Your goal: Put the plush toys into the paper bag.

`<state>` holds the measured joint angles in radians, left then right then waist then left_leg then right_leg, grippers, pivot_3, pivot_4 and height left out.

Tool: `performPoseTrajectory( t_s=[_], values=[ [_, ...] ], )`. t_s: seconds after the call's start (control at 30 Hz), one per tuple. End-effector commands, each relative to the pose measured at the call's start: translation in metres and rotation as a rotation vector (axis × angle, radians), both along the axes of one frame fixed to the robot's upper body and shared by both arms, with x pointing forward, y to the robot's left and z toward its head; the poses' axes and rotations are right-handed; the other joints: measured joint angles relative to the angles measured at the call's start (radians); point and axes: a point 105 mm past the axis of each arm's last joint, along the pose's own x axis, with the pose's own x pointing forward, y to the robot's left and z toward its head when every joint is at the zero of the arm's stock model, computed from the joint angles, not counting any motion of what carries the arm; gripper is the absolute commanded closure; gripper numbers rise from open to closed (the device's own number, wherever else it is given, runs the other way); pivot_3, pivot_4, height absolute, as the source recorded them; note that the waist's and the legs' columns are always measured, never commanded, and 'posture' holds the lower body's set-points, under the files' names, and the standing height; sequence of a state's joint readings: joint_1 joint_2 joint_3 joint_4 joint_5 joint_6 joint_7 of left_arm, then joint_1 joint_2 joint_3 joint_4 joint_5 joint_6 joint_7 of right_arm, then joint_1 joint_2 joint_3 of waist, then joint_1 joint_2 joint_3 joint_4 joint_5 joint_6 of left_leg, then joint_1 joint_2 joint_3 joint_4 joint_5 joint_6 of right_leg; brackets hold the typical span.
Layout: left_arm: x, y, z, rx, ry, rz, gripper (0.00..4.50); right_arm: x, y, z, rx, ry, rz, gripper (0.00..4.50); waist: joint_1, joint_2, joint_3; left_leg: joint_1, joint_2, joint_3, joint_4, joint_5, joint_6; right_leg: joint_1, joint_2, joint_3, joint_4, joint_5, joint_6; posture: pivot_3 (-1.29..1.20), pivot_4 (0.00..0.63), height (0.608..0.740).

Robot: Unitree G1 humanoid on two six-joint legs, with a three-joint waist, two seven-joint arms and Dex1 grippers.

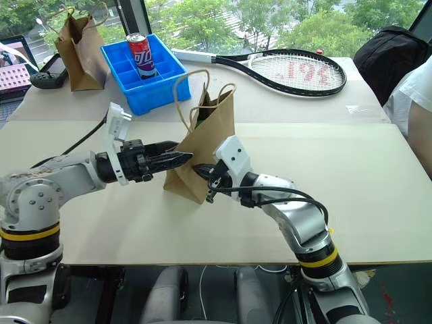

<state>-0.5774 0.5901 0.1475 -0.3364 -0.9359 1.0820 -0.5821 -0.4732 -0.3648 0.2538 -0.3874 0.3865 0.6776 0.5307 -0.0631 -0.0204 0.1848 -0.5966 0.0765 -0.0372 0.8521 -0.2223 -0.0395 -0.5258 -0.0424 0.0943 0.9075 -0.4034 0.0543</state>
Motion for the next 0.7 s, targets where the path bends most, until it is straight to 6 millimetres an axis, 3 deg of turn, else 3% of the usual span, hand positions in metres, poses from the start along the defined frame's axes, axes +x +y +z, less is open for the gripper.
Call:
performPoseTrajectory(
  t_s=[0.03, 0.1, 0.13, 0.27, 0.37, 0.53, 0.7],
  values=[
    [0.002, -0.003, 0.008, 0.034, -0.084, -0.01, 3.49, -0.005, -0.003, 0.014, 0.024, -0.06, -0.004, 4.5, 0.001, 0.0, 0.0, 0.0, 0.0, 0.0, 0.0, 0.0, 0.0, 0.0, 0.0, 0.0, 0.0, 0.0, 0.0, 0.0, 0.15, 0.656],
    [0.006, -0.005, 0.013, 0.046, -0.118, -0.029, 4.31, -0.007, -0.009, 0.013, 0.01, -0.05, -0.004, 4.5, 0.001, 0.0, 0.0, 0.0, 0.0, 0.0, 0.0, 0.0, 0.0, 0.0, 0.0, 0.0, 0.0, 0.0, 0.0, 0.0, 0.15, 0.656],
    [0.008, -0.005, 0.016, 0.048, -0.136, -0.043, 4.42, -0.009, -0.015, 0.013, 0.002, -0.046, -0.006, 4.5, 0.003, 0.0, 0.0, 0.0, 0.0, 0.0, 0.0, 0.0, 0.0, 0.0, 0.0, 0.0, 0.0, 0.0, 0.0, 0.0, 0.15, 0.656],
    [0.01, -0.005, 0.027, 0.061, -0.209, -0.16, 4.42, -0.021, -0.048, 0.012, -0.066, -0.005, -0.011, 4.5, 0.017, 0.0, 0.0, 0.0, -0.001, 0.0, 0.0, 0.0, 0.0, 0.0, 0.0, 0.0, -0.001, 0.0, 0.0, 0.0, 0.15, 0.656],
    [0.01, -0.005, 0.033, 0.079, -0.265, -0.289, 4.42, -0.035, -0.085, 0.008, -0.175, 0.05, -0.033, 4.5, 0.023, 0.0, 0.0, -0.001, -0.001, 0.0, 0.0, 0.0, 0.0, 0.0, -0.001, 0.0, -0.002, 0.0, 0.0, 0.0, 0.15, 0.656],
    [0.007, -0.005, 0.034, 0.13, -0.337, -0.514, 4.42, -0.05, -0.144, 0.012, -0.296, 0.115, -0.159, 4.5, 0.023, 0.0, 0.0, -0.001, -0.001, 0.0, -0.001, 0.0, 0.0, 0.0, -0.001, 0.0, -0.003, 0.0, 0.0, 0.0, 0.15, 0.656],
    [0.003, -0.003, 0.035, 0.169, -0.403, -0.705, 4.42, -0.06, -0.185, 0.013, -0.353, 0.147, -0.294, 4.5, 0.019, 0.0, 0.0, -0.001, -0.001, 0.0, -0.001, 0.0, 0.0, 0.0, 0.0, 0.0, -0.003, 0.0, 0.0, 0.0, 0.15, 0.656]
  ],
)
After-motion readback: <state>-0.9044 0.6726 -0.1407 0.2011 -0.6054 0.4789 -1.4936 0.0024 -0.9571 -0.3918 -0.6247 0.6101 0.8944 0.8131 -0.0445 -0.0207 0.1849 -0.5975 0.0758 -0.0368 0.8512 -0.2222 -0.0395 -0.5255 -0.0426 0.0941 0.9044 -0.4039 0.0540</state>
